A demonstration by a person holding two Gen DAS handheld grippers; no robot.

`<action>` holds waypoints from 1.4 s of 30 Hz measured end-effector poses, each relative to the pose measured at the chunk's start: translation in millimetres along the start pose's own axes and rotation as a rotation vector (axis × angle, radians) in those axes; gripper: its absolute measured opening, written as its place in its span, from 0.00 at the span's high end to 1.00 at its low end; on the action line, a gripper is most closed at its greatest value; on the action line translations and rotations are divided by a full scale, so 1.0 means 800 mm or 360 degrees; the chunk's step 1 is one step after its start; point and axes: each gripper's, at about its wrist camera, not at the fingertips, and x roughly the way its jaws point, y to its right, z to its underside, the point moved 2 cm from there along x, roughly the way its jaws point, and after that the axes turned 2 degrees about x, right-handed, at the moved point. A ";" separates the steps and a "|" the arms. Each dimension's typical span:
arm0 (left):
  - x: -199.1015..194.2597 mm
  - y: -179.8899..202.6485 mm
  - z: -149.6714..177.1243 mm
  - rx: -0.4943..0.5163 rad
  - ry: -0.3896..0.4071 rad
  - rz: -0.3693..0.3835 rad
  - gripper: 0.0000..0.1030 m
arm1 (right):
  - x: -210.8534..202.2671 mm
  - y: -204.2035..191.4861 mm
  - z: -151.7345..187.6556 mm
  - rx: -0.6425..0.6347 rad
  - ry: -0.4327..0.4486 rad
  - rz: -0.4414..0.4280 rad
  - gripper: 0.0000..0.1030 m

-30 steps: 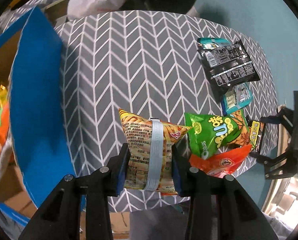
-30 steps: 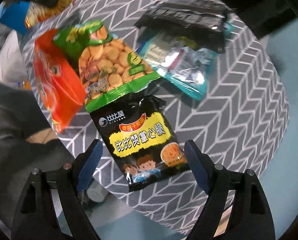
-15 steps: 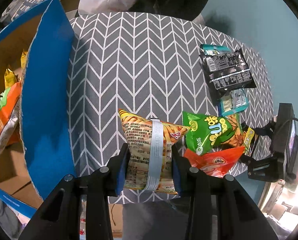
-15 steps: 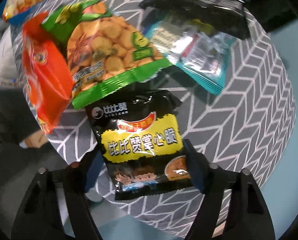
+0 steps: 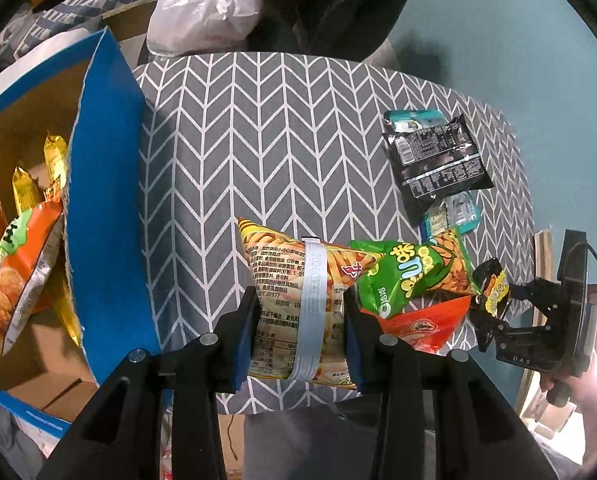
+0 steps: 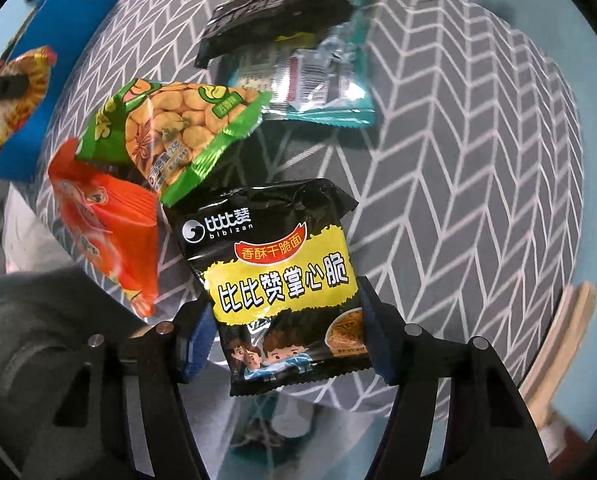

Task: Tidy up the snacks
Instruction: 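Lift both held bags and carry them over the open box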

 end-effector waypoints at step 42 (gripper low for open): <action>-0.136 -0.189 0.049 -0.0493 0.0339 -0.0019 0.62 | -0.122 -0.262 -0.149 -0.0176 0.0309 -0.0311 0.37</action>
